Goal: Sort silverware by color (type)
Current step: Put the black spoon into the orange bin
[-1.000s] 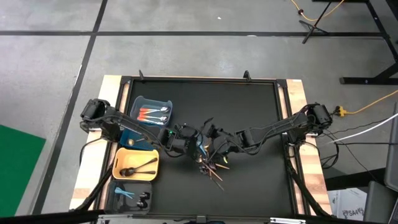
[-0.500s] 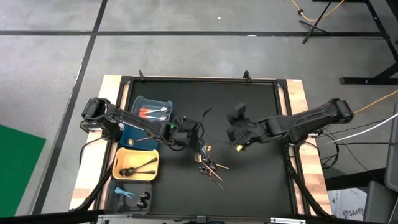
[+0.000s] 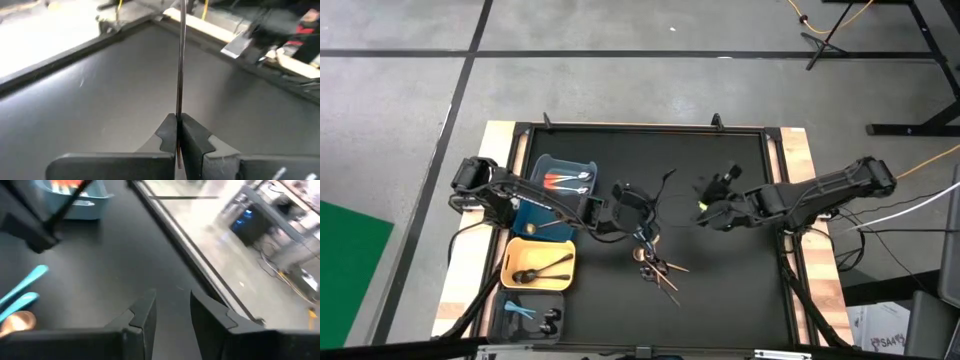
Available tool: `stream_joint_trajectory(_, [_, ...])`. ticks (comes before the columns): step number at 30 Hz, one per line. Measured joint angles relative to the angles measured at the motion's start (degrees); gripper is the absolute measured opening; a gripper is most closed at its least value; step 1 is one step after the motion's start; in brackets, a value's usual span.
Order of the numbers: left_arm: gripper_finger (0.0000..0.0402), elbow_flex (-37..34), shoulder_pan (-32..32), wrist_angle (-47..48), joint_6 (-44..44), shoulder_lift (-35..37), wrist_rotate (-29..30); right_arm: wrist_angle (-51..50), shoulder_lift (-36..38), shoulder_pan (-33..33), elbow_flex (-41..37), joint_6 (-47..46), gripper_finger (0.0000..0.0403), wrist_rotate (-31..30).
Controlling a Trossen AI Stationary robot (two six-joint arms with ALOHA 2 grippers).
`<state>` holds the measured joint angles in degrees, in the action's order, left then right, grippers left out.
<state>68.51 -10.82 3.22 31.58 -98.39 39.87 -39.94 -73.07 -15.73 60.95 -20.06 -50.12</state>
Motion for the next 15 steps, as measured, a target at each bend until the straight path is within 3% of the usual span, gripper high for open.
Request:
stream_joint_trajectory(10, [0.0004, 0.0, -2.4, -5.3, -8.6, 0.0, 0.6, 23.1, -0.5, 0.0, -0.4, 12.9, 0.0111, 19.3])
stream_joint_trajectory(15, [0.0004, 0.0, -4.5, -8.3, -11.9, 0.0, 3.6, 27.3, -0.5, 0.0, -0.4, 14.4, 0.0111, 21.5])
